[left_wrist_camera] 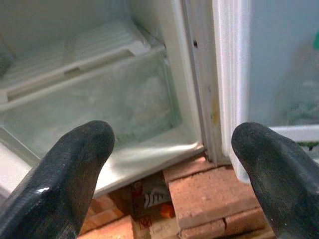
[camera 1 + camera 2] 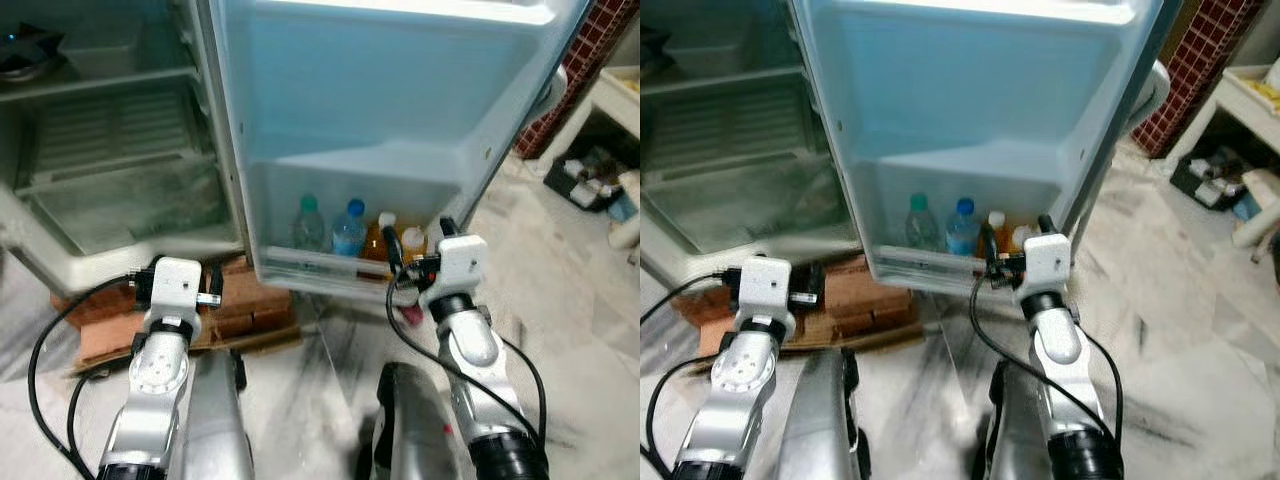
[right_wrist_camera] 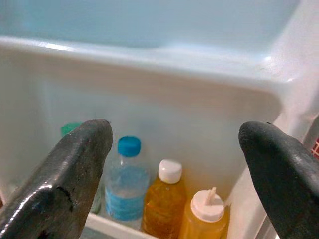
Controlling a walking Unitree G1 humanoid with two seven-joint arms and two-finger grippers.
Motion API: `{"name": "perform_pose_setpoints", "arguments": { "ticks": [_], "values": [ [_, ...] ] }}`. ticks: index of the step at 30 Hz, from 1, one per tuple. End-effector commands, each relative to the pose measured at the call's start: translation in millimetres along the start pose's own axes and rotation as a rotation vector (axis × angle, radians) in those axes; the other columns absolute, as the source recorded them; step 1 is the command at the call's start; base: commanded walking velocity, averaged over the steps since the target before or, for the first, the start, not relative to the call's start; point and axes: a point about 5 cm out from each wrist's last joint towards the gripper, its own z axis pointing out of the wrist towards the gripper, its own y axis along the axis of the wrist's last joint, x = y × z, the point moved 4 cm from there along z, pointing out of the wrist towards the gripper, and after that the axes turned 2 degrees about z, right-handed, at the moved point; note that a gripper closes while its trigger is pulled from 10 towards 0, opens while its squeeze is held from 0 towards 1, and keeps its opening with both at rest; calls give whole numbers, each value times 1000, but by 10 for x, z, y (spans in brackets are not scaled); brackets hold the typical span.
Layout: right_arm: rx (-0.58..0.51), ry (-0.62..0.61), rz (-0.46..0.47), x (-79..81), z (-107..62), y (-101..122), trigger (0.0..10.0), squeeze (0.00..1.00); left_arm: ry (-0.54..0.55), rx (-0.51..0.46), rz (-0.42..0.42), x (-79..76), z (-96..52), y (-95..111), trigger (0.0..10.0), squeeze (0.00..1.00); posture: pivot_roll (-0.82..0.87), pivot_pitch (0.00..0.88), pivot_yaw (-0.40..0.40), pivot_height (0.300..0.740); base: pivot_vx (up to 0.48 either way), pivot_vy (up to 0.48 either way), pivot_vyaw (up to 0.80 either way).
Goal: Restocking fridge
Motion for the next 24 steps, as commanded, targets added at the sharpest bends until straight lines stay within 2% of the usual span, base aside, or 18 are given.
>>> {"name": "perform_pose_setpoints", "arguments": {
  "ticks": [1,8,24],
  "values": [
    [5,-37,30,-60,-9,18,10000,0,-15,4,6,-13,-8,-34,10000,0,112,9,-34,609,0,0,0],
    [46,-74,70,-96,-16,-57,10000,0,-63,-16,27,-107,9,-5,10000,0,110,21,-32,649,0,0,0],
    [104,-107,114,-134,-93,-169,10000,0,-91,-15,32,-138,3,-40,10000,0,109,40,-25,740,0,0,0]
  ]
}}
